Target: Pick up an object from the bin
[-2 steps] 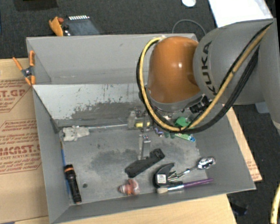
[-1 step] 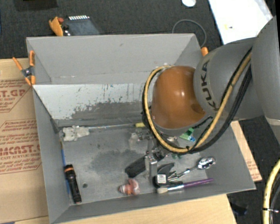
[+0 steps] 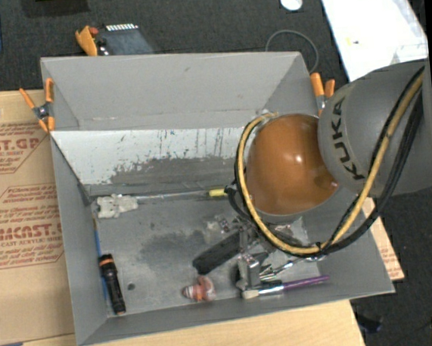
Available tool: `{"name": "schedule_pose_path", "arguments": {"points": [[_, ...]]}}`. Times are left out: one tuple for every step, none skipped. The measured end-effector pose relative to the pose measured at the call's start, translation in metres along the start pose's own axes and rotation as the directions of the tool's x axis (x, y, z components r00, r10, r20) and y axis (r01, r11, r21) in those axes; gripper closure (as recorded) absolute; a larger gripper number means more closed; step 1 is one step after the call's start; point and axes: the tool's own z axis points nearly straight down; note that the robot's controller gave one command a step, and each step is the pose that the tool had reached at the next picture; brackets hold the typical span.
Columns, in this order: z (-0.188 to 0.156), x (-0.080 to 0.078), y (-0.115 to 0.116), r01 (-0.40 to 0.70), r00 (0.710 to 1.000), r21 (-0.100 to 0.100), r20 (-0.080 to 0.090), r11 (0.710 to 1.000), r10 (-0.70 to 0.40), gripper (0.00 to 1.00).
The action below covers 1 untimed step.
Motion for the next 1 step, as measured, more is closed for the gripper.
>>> {"name": "schedule_pose_path", "arguments": {"points": [[0.0450, -0.0186, 0.0014, 0.159, 0.987, -0.006, -0.012, 0.987, -0.159, 0.00]]}}
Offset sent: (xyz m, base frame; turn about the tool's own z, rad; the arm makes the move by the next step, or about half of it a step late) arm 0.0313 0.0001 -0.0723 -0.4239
